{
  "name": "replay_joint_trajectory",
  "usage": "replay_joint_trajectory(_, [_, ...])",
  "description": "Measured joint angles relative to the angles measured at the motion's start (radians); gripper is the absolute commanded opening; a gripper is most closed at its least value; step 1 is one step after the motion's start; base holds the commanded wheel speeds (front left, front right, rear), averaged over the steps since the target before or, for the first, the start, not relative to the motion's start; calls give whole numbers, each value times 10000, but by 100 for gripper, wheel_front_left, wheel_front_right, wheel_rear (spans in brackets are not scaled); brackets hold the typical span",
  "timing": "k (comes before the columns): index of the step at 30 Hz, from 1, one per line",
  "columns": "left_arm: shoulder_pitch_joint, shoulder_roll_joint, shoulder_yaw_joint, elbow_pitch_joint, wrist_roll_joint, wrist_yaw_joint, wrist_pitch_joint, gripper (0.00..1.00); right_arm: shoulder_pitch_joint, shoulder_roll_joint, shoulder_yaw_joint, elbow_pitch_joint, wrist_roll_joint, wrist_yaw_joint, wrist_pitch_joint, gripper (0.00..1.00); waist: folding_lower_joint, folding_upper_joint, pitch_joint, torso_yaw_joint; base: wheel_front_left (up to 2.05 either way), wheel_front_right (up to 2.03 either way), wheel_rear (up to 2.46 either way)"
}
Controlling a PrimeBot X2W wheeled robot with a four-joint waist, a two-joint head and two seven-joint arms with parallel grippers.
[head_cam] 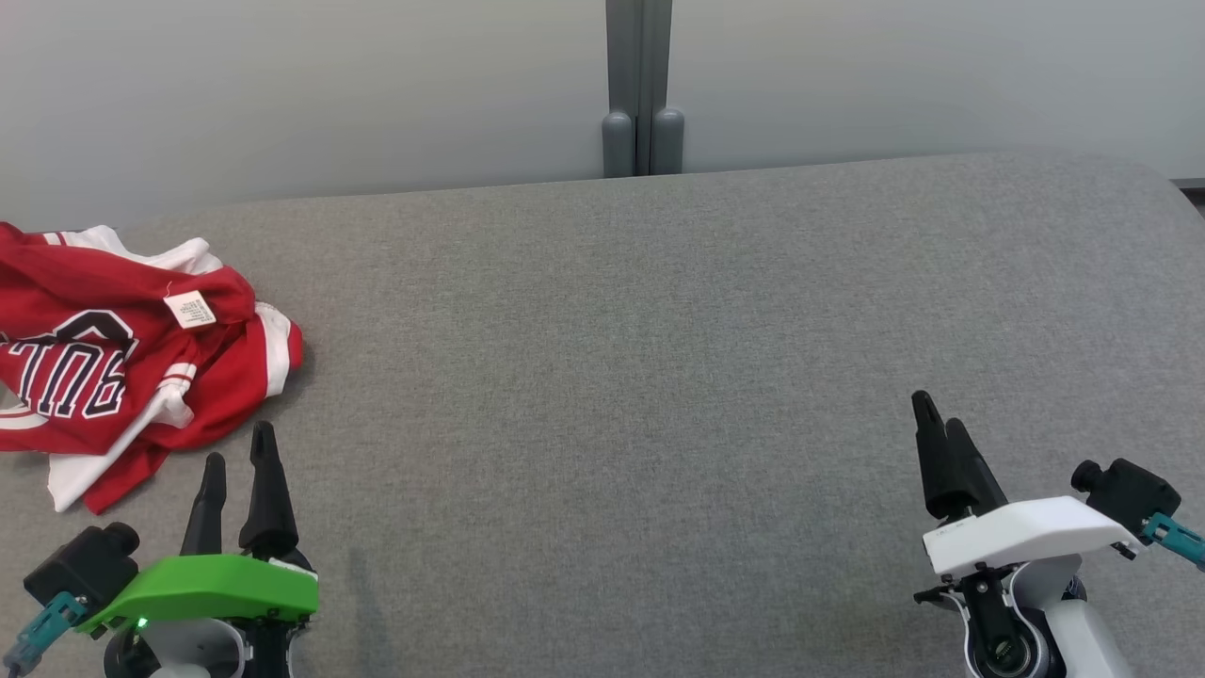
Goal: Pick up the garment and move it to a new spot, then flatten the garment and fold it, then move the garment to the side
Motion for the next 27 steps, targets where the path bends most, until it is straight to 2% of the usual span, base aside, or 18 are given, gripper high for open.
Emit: replay_joint_trajectory(27, [-30,245,-286,291,3068,462,-759,100,-105,-21,347,299,-3317,0,-771,100,0,0,-10,62,0,0,0])
